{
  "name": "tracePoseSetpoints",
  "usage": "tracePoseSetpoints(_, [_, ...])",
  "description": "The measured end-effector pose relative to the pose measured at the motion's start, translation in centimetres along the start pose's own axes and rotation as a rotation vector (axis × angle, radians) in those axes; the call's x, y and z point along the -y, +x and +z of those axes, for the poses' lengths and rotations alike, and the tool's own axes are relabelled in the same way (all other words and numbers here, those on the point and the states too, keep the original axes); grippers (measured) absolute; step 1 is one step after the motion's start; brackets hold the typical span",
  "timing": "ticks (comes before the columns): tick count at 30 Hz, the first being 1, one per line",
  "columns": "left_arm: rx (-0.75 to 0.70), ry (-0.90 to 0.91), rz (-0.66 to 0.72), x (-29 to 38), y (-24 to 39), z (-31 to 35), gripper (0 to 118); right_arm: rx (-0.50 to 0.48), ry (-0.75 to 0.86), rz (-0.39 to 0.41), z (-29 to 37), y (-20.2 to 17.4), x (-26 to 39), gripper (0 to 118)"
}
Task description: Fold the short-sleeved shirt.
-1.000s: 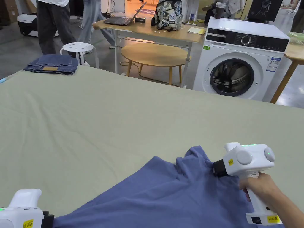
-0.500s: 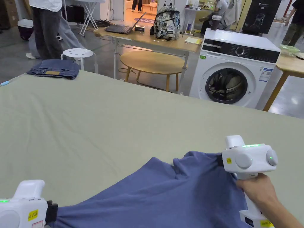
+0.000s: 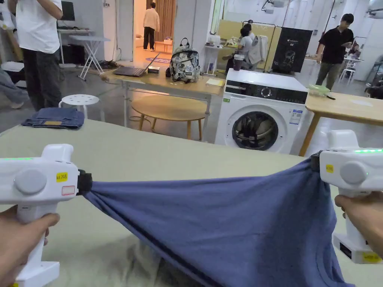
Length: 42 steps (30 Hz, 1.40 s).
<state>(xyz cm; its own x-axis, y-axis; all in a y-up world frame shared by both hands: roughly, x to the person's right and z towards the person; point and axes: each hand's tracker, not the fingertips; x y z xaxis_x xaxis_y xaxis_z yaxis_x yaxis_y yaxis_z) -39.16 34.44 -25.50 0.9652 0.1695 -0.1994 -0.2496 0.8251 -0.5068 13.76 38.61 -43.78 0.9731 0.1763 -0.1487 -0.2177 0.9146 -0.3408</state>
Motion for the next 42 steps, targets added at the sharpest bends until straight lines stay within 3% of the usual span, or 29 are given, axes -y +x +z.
tracePoseSetpoints(6, [0.026, 0.093, -0.025, -8.9, 2.9, 0.0, 3, 0.076, 0.097, -0.083, 4.0, 4.8, -4.2, 3])
tracePoseSetpoints(11, [0.017, 0.159, -0.085, -14.9, 6.4, 0.8, 3, 0.123, 0.155, -0.102, 5.8, 6.6, -7.8, 3])
tracePoseSetpoints(26, [-0.023, 0.299, -0.148, -28.6, 11.0, 1.1, 3, 0.224, 0.318, -0.151, 5.3, 8.9, -19.1, 3])
tracePoseSetpoints(30, [-0.035, 0.335, -0.149, -31.9, 11.9, 0.8, 3, 0.248, 0.353, -0.124, 4.3, 9.3, -21.9, 3])
tracePoseSetpoints(37, [-0.054, 0.364, -0.181, -34.1, 12.6, -0.6, 3, 0.267, 0.376, -0.134, 3.3, 9.5, -23.3, 3])
tracePoseSetpoints(42, [-0.063, 0.346, -0.189, -31.5, 12.0, -2.7, 3, 0.267, 0.354, -0.103, 2.2, 8.9, -20.8, 3])
